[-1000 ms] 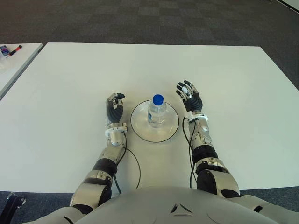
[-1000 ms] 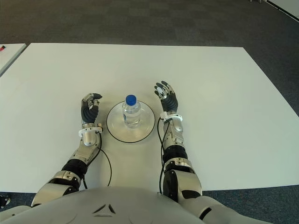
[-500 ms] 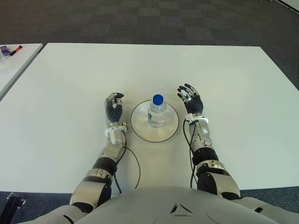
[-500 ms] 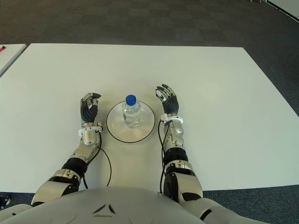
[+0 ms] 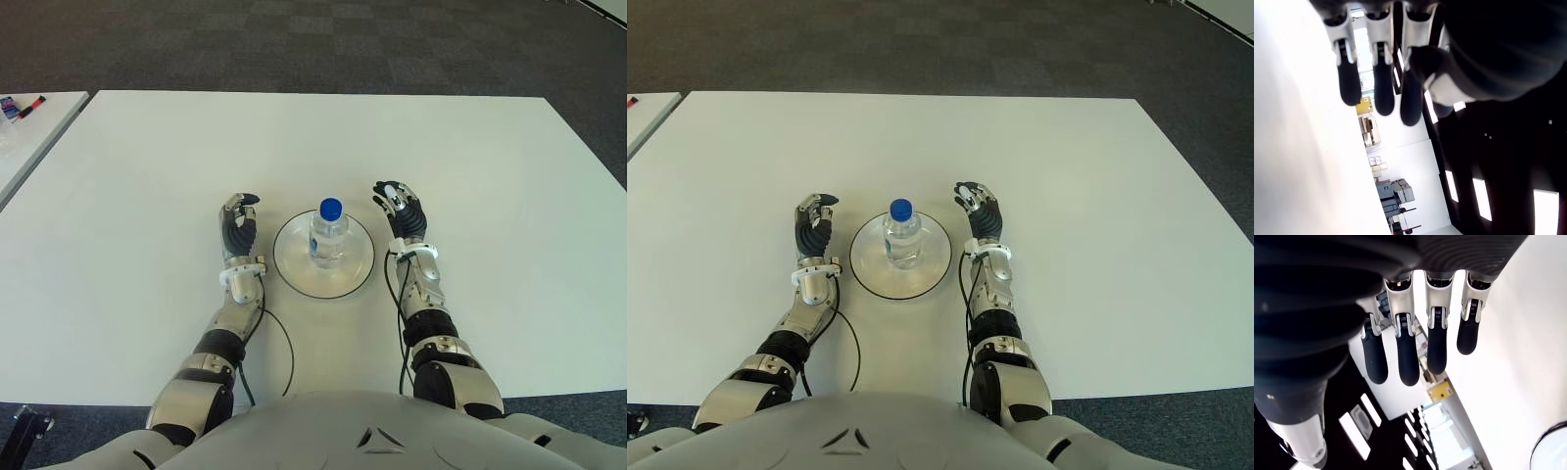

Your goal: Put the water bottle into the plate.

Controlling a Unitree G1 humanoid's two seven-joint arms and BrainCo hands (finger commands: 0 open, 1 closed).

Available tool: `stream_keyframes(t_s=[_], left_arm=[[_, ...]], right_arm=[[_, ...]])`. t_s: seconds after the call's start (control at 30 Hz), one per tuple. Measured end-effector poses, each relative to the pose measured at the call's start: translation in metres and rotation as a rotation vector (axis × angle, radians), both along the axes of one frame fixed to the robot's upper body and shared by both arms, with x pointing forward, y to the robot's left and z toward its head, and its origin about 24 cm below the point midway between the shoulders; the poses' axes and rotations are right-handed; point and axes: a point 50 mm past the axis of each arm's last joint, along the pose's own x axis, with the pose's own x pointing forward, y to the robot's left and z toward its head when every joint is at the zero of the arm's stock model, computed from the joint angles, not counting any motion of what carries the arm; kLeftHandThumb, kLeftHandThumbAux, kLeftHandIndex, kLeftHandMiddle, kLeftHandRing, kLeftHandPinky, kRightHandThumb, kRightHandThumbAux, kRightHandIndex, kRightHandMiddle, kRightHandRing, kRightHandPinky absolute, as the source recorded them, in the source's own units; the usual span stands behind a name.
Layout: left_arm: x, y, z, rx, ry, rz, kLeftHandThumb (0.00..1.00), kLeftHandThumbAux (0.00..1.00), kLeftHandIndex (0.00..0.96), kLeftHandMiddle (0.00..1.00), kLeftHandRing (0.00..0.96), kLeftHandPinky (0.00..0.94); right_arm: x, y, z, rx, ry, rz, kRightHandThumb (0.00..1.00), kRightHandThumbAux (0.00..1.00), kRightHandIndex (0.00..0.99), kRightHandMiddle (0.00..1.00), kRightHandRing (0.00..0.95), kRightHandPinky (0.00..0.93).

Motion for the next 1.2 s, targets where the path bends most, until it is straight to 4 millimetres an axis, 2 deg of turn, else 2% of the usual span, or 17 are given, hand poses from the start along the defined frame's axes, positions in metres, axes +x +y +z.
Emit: stream_keyframes(t_s=[0.2,0.8,1.2], left_arm=[[0.000,0.002,0.000,-0.004,-0.004,0.008,0.836,0.674,0.418,0.453,0.382,0.408],[-0.002,0.014,0.005,-0.101,-0.058,0.023,0.834,0.677,0.402,0.460,0.371,0.382],[-0.006,0.019,0.010,-0.112,-0.093,0.008,0.831,0.678,0.389,0.474,0.390,0.401]], right_arm=[[0.000,0.000,0.000,-0.024,0.011,-0.019,0.699,0.730,0.412,0.410,0.434,0.445],[0.000,0.002,0.004,-0.077,-0.015,-0.033,0.702,0.729,0.420,0.451,0.461,0.459],[0.000,0.002,0.007,-0.120,-0.046,-0.048,0.707,0.728,0.424,0.495,0.499,0.505]])
